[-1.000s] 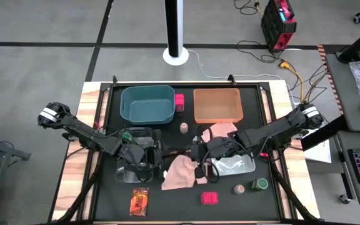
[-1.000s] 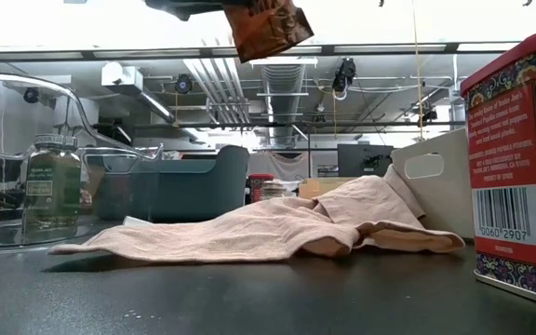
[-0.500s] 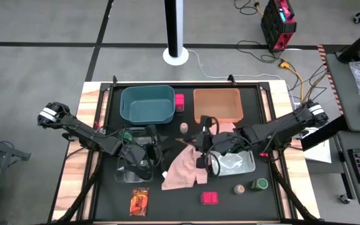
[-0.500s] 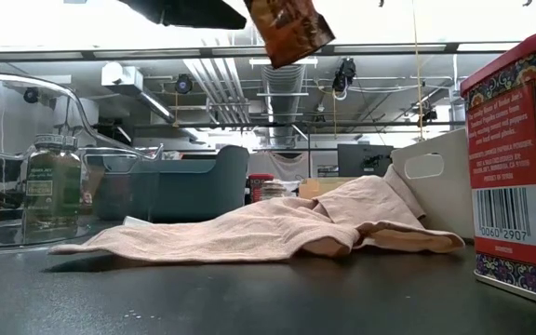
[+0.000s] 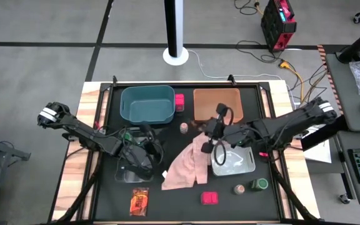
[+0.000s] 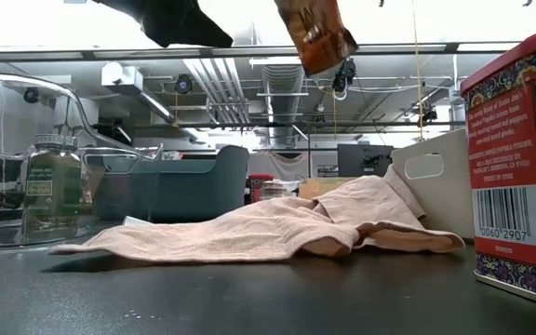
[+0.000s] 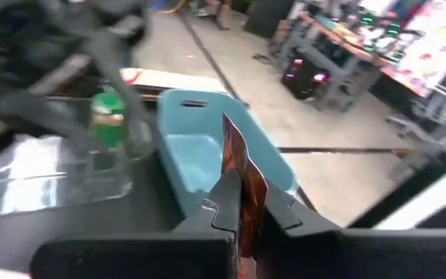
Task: Sort spices by type
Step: Put the top orange seasoning bag into the orange bin
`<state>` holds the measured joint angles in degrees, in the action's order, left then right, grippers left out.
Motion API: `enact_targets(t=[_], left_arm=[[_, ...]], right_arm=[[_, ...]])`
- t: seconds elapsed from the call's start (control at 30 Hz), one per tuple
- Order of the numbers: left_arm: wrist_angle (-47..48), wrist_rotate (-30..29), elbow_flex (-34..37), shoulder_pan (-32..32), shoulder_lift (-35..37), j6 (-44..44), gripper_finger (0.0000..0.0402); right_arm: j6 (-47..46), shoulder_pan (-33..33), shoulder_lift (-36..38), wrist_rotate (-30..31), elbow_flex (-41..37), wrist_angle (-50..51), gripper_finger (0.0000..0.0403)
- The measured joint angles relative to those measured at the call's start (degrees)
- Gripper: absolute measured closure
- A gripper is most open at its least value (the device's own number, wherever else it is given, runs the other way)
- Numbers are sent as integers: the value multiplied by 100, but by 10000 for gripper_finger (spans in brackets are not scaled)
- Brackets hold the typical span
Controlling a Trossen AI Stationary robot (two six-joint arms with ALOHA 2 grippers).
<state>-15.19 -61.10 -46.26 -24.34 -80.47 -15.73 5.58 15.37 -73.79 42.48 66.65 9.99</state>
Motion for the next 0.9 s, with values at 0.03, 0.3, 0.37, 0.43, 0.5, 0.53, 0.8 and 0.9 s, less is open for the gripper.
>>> enact_targets(t=[0.03,0.3,0.37,0.43,0.5,0.53,0.8,0.9], left_arm=[[-1,-33,0,0,0,0,235],[-21,-288,0,0,122,-22,235],[-9,-293,0,0,169,-24,235],[-15,-293,0,0,195,-45,235],[-14,-296,0,0,197,-73,235],[-7,-296,0,0,197,-91,235],[1,-302,11,8,197,-110,235],[-1,-305,11,17,197,-111,235]], right_arm=[[-13,-82,97,72,-191,-175,394],[-141,-1029,788,122,-2174,-2940,394],[-300,-1275,817,125,-2643,-3659,394],[-515,-1494,807,126,-3063,-4239,394],[-814,-1684,722,125,-3391,-4716,394],[-956,-1766,680,120,-3543,-4920,394],[-1774,-2109,130,122,-3932,-5417,394],[-1851,-2171,-213,124,-3918,-5609,394]])
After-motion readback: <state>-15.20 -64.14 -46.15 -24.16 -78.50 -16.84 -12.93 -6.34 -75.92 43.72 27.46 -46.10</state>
